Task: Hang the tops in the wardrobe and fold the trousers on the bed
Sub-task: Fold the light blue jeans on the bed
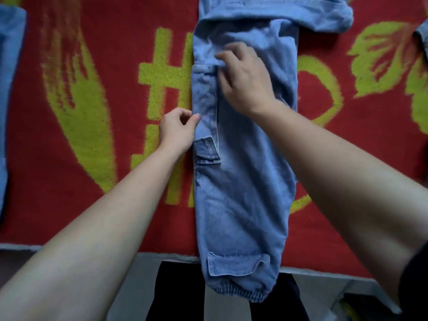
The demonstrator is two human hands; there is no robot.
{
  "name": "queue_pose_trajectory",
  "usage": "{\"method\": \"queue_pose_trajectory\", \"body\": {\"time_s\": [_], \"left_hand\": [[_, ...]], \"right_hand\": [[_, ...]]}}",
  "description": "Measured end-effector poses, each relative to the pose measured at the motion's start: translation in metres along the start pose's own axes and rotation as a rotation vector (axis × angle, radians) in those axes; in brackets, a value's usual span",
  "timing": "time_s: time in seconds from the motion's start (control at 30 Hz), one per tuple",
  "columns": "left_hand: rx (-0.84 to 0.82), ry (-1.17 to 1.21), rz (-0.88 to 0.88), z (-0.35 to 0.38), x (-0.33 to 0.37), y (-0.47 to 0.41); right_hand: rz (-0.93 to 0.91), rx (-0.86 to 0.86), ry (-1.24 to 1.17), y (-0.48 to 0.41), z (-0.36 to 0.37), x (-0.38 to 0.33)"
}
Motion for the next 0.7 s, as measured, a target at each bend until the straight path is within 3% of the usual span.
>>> {"method": "queue_pose_trajectory", "body": {"time_s": [0.07, 0.13, 0.2, 0.33, 0.4, 0.47, 0.6, 0.7], "left_hand": [[-0.008, -0.080, 0.046, -0.002, 0.004, 0.003], [0.013, -0.190, 0.111, -0.005, 0.015, -0.001], [0.088, -0.257, 0.208, -0.010, 0.033, -0.013], [0.124, -0.353, 0.344, -0.007, 0.084, -0.059], [0.067, -0.460, 0.352, 0.002, 0.103, -0.087], [0.001, -0.507, 0.286, 0.012, 0.114, -0.116], [0.011, -0.646, 0.243, 0.036, 0.109, -0.140], [0.065, -0.648, 0.286, 0.045, 0.099, -0.143]], "right_hand": [[0.003, -0.111, 0.184, 0.014, -0.005, 0.020], [0.079, -0.213, 0.079, 0.011, -0.011, 0.035], [0.263, -0.053, -0.243, -0.006, -0.026, 0.043], [0.839, 0.391, -1.042, -0.033, -0.052, 0.078], [1.061, 0.500, -1.399, -0.038, -0.058, 0.096], [1.192, 0.500, -1.629, -0.040, -0.057, 0.107], [1.329, 0.455, -1.614, -0.043, -0.054, 0.126], [1.242, 0.513, -1.714, -0.057, -0.063, 0.126]]}}
Point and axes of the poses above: each hand's wrist, its own y-axis away from the middle knuckle, its own z-axis out of the palm, x = y × z, the point moved 3 cm from there along -y, towards the middle knuckle
